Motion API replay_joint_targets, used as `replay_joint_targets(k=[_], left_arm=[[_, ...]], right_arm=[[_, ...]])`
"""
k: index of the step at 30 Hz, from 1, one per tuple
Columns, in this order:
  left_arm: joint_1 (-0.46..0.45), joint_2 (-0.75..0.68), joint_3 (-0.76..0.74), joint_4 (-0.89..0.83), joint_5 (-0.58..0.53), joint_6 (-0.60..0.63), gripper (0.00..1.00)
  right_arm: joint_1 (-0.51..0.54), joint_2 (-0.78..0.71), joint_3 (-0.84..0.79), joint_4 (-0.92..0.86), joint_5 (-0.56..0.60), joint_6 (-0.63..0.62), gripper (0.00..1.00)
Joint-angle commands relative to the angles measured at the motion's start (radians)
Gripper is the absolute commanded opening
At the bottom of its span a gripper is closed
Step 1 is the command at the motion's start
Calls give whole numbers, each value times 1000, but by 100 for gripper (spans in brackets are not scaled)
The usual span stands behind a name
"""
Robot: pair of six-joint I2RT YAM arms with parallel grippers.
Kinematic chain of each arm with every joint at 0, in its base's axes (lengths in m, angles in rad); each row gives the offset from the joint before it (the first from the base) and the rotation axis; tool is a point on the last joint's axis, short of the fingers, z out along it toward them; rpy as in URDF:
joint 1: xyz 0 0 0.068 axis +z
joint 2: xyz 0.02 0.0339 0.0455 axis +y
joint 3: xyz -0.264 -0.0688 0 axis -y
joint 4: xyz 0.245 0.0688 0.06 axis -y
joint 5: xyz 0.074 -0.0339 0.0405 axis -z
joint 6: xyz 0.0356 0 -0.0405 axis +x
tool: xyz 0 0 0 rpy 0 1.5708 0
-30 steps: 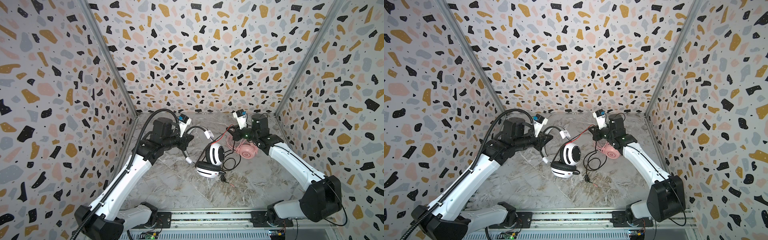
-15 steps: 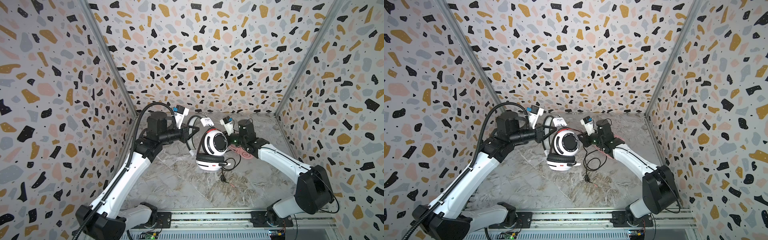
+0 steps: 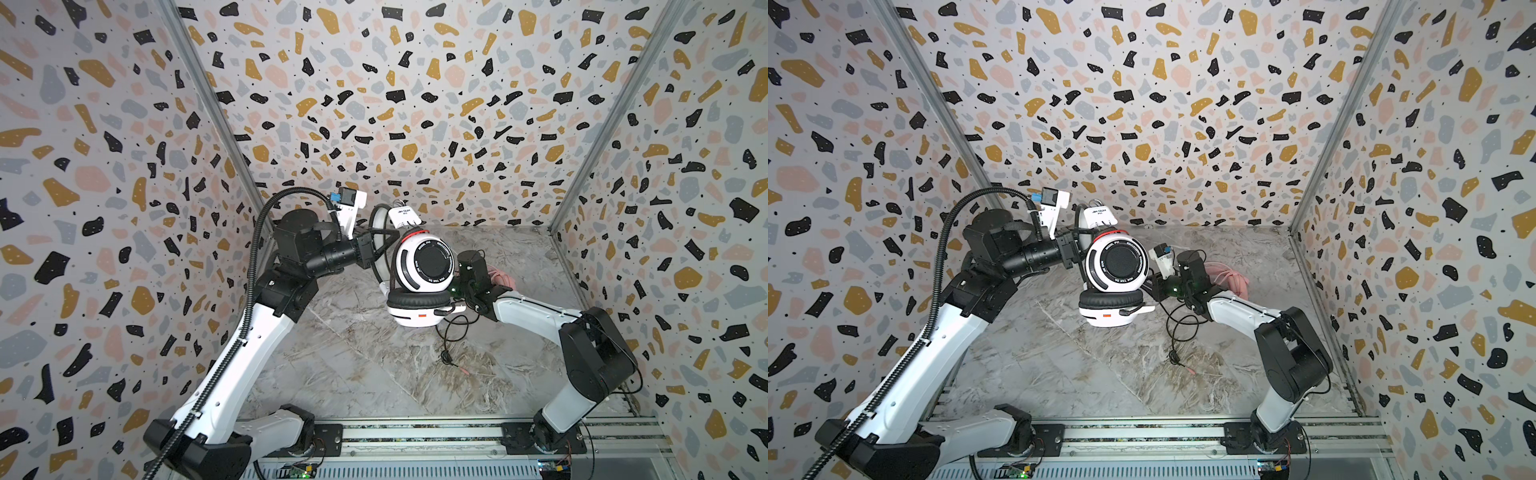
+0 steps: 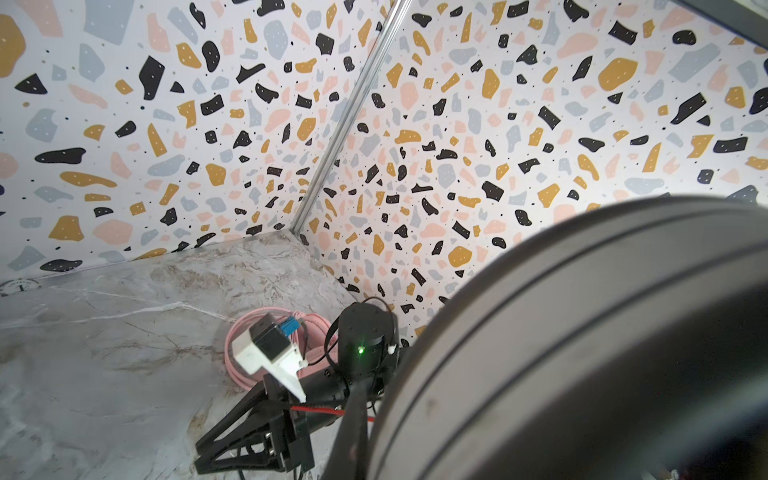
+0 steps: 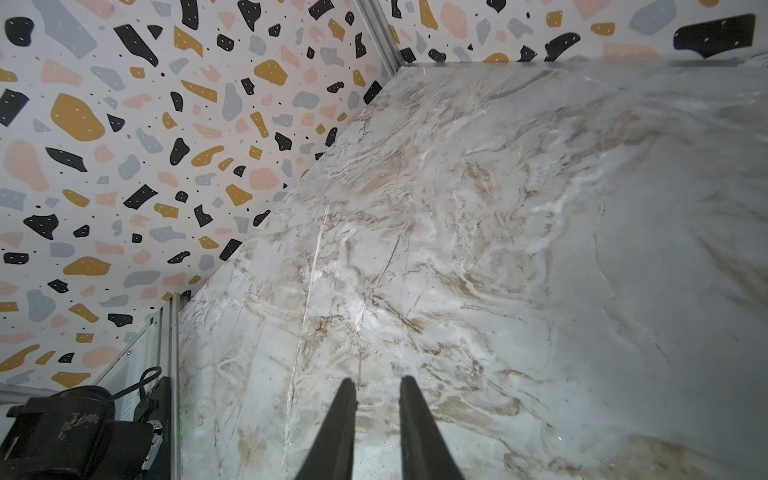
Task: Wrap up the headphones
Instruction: 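Bring the right gripper to the headset and wrap the cable around it, then raise the white headset with the left gripper while the right pulls the cable down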
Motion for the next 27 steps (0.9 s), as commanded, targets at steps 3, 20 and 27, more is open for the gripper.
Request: replay_joint_targets(k=[3, 20, 27], left_arm=[[30, -1, 60, 150, 28, -130, 0], [214, 30, 71, 264, -37, -293, 0], [260, 57, 44, 272, -94, -363, 0]], right_arm=[[23, 29, -12, 88, -14, 38, 18], [66, 60, -164, 200, 5, 76, 8], [76, 44, -234, 228, 17, 80, 5]])
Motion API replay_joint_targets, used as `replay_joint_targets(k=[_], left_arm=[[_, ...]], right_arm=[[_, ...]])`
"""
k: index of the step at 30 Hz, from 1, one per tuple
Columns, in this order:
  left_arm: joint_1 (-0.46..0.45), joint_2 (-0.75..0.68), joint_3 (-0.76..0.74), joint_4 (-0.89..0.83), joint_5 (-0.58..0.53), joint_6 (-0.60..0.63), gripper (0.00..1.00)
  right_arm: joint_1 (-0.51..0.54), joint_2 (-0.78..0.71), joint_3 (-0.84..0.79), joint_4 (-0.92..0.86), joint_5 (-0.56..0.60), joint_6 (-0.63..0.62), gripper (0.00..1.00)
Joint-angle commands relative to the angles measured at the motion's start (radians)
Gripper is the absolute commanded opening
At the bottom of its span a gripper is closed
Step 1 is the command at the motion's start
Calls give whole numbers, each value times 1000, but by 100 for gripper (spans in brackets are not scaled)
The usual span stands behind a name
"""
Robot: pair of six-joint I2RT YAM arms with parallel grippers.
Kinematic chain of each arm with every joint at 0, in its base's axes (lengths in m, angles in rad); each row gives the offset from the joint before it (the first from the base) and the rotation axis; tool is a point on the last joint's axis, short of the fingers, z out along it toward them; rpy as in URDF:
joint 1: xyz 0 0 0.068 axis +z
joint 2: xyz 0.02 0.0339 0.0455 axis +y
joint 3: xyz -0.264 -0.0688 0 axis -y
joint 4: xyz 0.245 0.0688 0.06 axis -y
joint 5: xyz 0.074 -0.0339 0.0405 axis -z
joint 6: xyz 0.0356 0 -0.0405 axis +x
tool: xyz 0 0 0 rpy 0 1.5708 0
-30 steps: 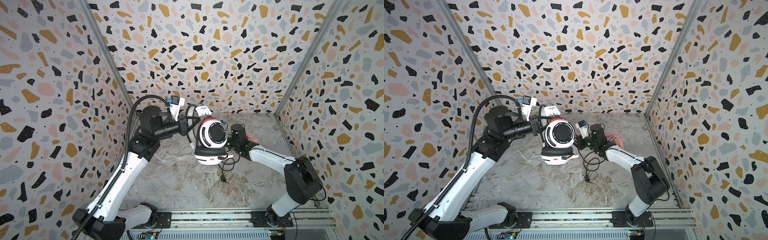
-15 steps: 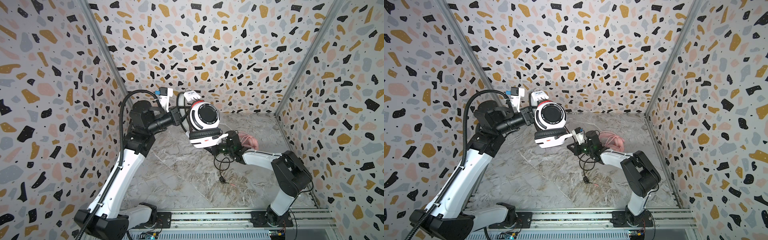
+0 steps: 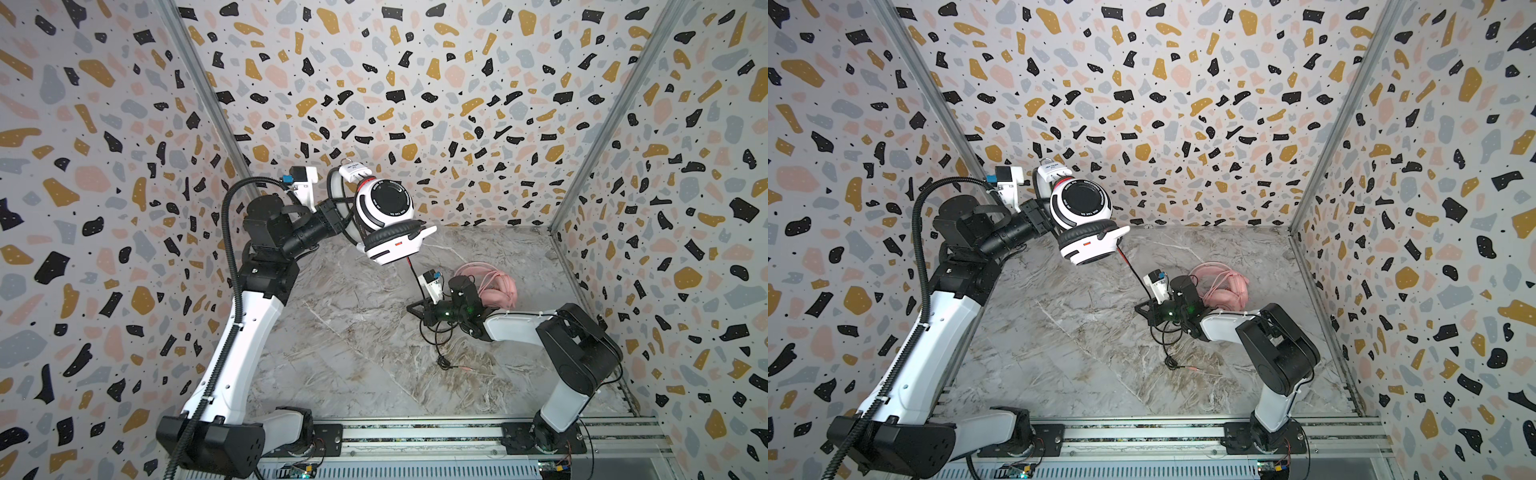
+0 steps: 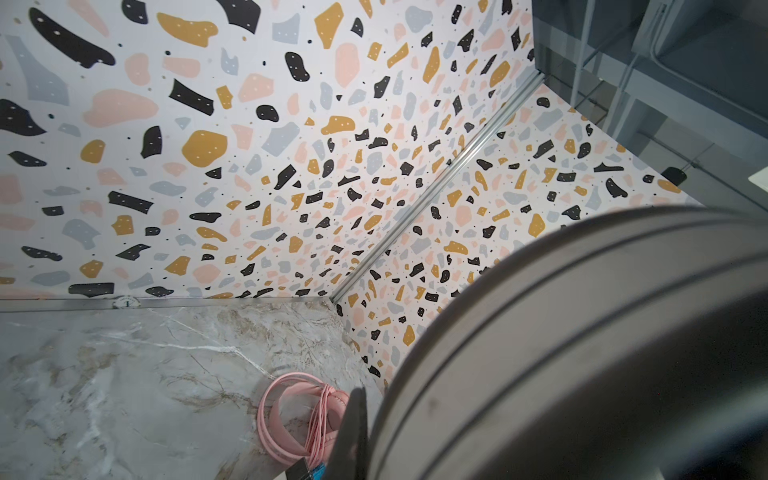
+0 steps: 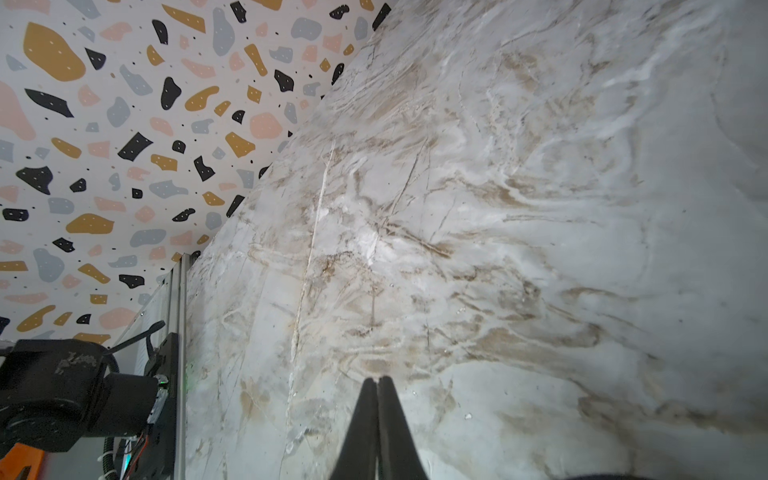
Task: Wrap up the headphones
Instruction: 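Raise the white headset with the left gripper while the right pulls the cable down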
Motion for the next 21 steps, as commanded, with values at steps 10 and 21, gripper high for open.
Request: replay_joint_targets(k=[10, 21], left_arm=[[40, -14, -28, 35, -294, -96, 0], [41, -40, -108, 3, -780, -65, 0]], right_arm=[[38, -95, -74, -60, 69, -19, 1], [206, -310, -112, -301, 281, -92, 1]])
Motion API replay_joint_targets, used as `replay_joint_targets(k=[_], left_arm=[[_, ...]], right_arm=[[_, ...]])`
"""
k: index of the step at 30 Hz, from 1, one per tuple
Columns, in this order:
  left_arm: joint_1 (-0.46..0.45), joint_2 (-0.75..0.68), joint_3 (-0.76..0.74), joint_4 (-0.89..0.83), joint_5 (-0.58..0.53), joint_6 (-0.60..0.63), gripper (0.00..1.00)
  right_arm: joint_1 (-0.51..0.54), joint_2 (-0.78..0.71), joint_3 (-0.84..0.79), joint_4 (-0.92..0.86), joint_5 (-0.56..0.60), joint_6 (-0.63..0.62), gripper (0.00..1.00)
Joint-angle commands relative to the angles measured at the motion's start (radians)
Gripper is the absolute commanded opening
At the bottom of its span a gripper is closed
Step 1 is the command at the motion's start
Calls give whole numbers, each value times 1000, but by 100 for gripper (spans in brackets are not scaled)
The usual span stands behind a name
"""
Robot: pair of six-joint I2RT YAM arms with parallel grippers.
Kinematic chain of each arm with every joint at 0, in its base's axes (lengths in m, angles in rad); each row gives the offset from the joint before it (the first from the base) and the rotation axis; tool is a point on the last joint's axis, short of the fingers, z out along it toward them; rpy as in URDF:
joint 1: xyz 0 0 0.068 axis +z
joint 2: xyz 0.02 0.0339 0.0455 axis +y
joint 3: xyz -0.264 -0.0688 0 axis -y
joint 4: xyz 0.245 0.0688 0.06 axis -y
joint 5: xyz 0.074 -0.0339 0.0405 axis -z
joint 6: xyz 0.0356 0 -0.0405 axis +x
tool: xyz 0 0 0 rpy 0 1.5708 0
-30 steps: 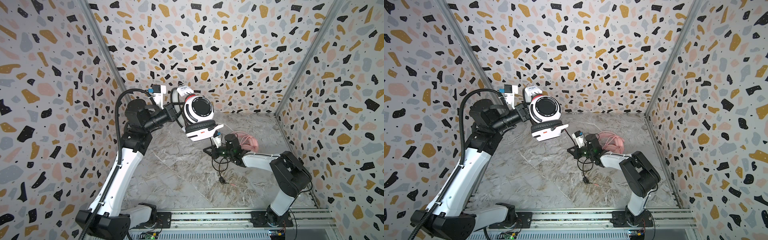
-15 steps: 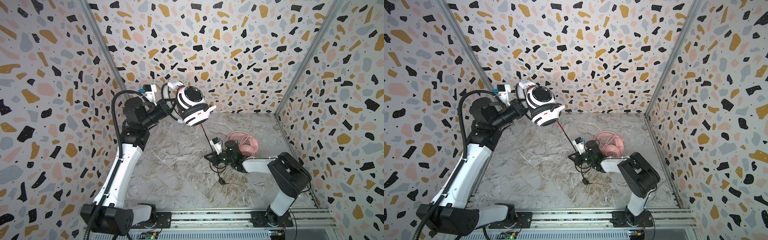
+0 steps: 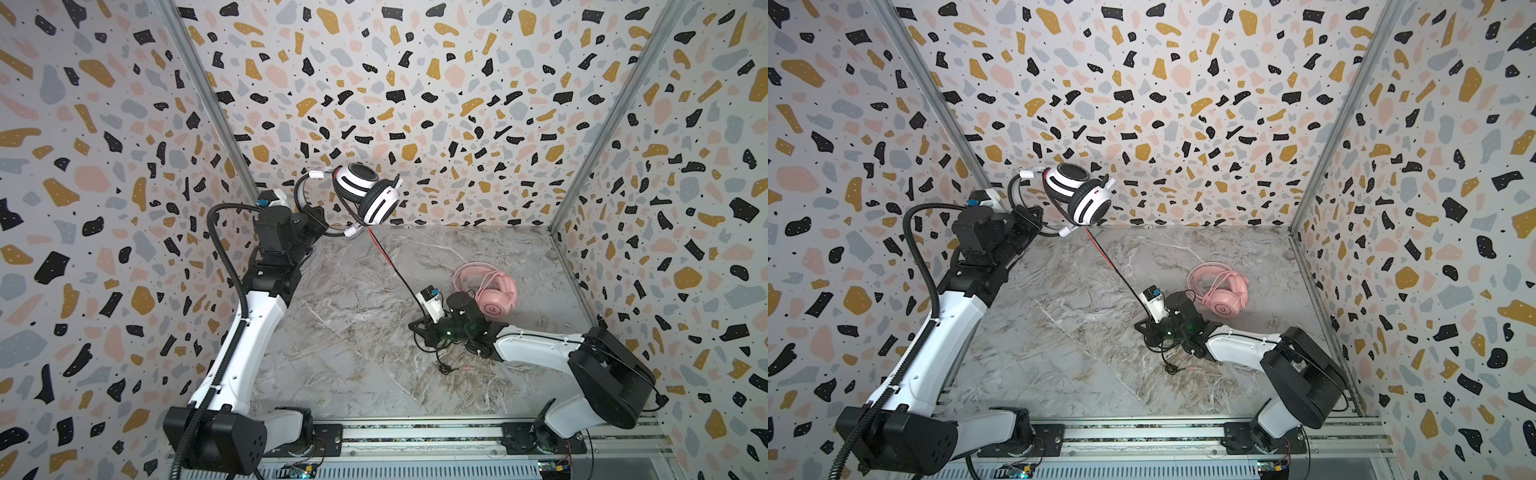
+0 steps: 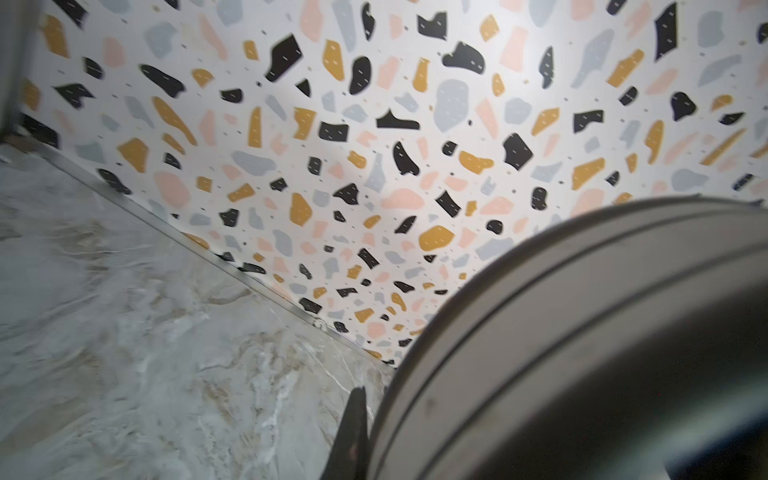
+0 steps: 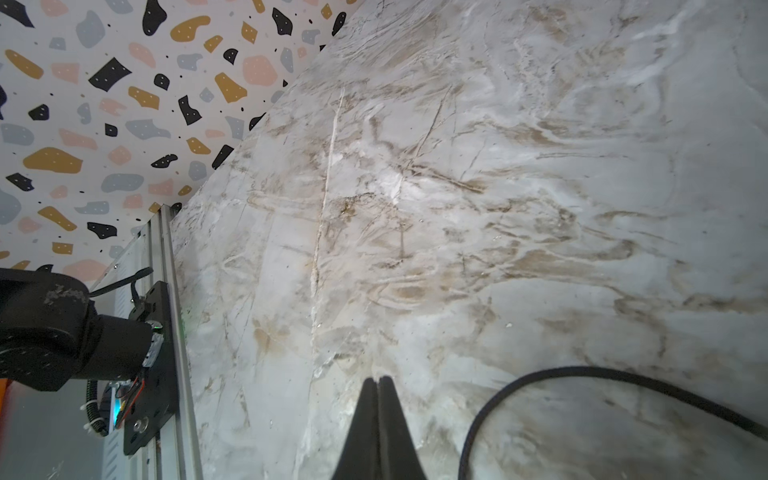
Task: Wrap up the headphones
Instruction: 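Raise the white headset with the left gripper while the right pulls the cable down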
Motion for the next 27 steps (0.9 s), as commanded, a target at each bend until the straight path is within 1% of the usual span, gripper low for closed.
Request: replay_joint_targets(k=[1, 6, 9, 12, 15, 17, 19, 20, 23, 27], left_arm=[[7, -35, 11, 93, -184, 12, 0], [9, 11, 33, 69, -281, 102, 0], [9, 33, 29, 76, -322, 129, 0], [9, 54, 25, 73, -348, 167, 0], [9, 52, -15, 88, -374, 209, 0], [7, 52, -44, 100, -376, 254, 0], [4, 57, -63, 75, -368, 303, 0], [-4, 58, -71, 55, -377, 332, 0], [-56, 46, -139, 23, -452, 412, 0], [-164, 35, -228, 20, -556, 513, 0]], right_arm=[[57, -85, -5, -124, 110, -32, 1], [149, -180, -20, -202, 197, -17, 1], [210, -223, -23, -248, 244, -9, 1], [258, -257, -12, -309, 301, -6, 1], [289, -292, 10, -361, 344, -7, 1], [305, -317, 32, -398, 365, -12, 1], [316, -346, 54, -429, 380, -20, 1], [317, -359, 63, -439, 384, -25, 1], [317, -392, 114, -487, 407, -51, 1], [316, -411, 217, -569, 450, -108, 2]])
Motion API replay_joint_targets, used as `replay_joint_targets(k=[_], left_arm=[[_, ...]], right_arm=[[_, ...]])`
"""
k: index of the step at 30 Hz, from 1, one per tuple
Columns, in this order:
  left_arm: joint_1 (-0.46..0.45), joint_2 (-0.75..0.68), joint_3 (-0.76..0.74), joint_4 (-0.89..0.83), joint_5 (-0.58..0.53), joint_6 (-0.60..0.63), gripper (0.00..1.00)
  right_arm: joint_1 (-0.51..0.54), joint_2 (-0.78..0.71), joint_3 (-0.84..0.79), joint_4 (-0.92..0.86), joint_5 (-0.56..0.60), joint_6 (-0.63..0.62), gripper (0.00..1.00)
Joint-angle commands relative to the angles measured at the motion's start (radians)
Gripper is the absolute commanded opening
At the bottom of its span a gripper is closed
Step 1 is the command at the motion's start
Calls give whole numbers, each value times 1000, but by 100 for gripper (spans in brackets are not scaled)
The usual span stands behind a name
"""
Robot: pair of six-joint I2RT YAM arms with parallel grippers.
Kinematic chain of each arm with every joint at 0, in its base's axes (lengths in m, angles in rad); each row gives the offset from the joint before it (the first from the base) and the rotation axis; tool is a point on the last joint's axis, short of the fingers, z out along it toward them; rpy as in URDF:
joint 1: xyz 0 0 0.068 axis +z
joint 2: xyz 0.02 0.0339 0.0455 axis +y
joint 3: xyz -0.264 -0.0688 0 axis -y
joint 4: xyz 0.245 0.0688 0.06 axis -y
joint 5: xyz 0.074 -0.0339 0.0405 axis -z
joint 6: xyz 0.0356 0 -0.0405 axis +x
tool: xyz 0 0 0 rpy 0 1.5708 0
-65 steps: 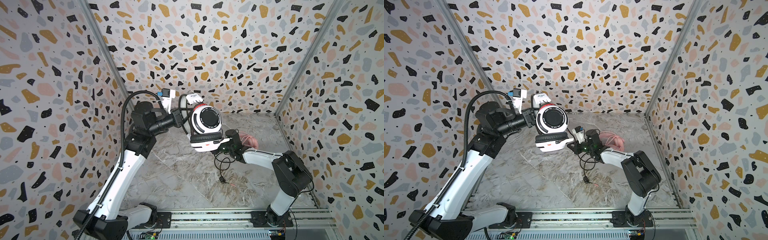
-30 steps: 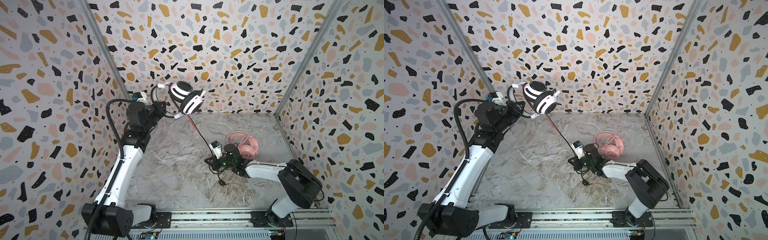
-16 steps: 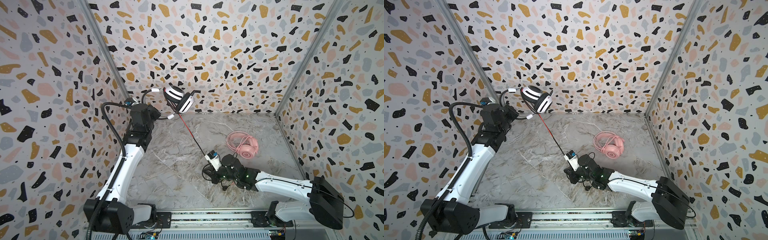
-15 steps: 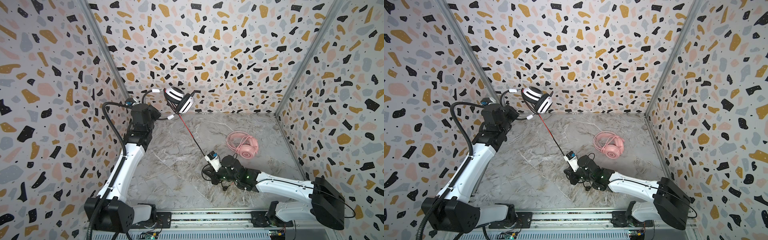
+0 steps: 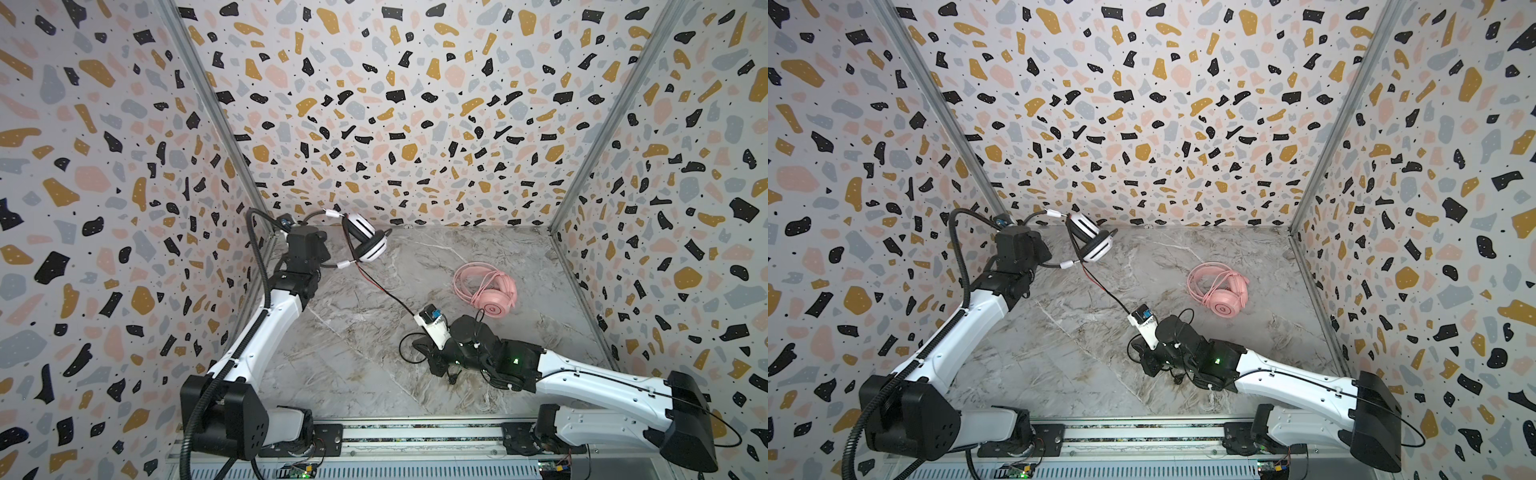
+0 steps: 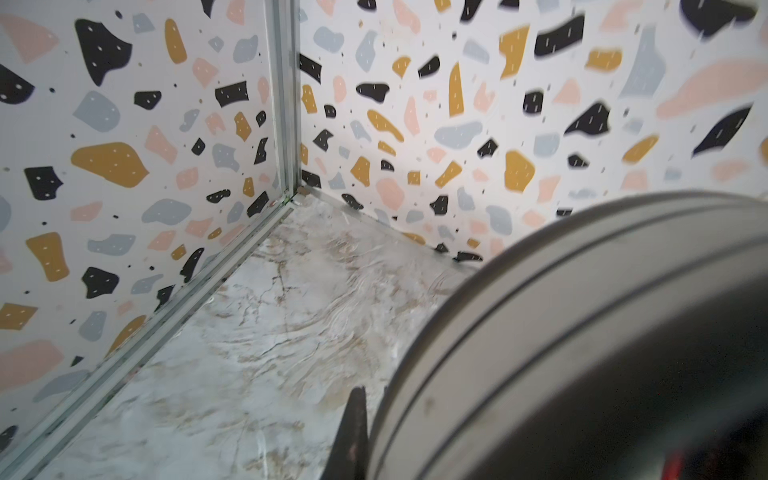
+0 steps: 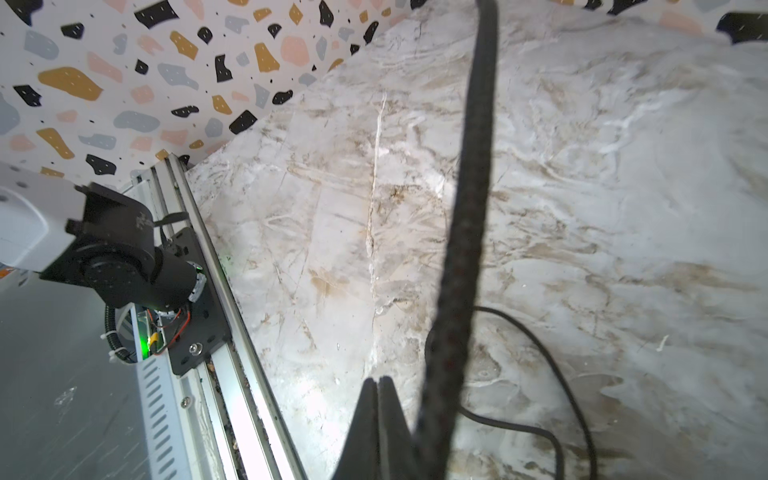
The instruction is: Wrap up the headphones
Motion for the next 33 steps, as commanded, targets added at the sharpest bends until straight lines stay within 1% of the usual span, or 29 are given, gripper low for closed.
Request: replay_joint_targets(k=[1, 6, 9, 14, 17, 18, 21, 25, 28, 31, 33], left_arm=[[-89, -26, -30, 70, -106, 116, 0], [-224, 44, 0, -33, -203, 229, 0], [-308, 81, 36, -101, -206, 312, 0], [-413, 100, 78, -203, -177, 357, 0], [-451, 66, 68, -232, -110, 384, 0], [-456, 46, 55, -232, -64, 392, 0], [-461, -40, 3, -226, 61, 389, 0], [-461, -185, -83, -183, 166, 376, 0], [-461, -261, -116, -166, 299, 427, 0], [-461, -270, -79, -260, 408, 513, 0], [-461, -266, -52, -308, 463, 540, 0]], right_arm=[[3, -33, 106, -90, 61, -67, 2], [0, -20, 187, -105, 74, -102, 2], [-11, -19, 223, -111, 106, -125, 2], [-92, -25, 272, -132, 130, -156, 1], [-164, -40, 284, -133, 130, -166, 2], [-190, -45, 288, -136, 126, -167, 1], [-265, -60, 285, -137, 117, -165, 2], [-378, -68, 265, -129, 56, -149, 1], [-451, -65, 251, -120, 0, -138, 2], [-495, -49, 232, -115, -36, -140, 2], [-515, -34, 215, -110, -49, -142, 2]])
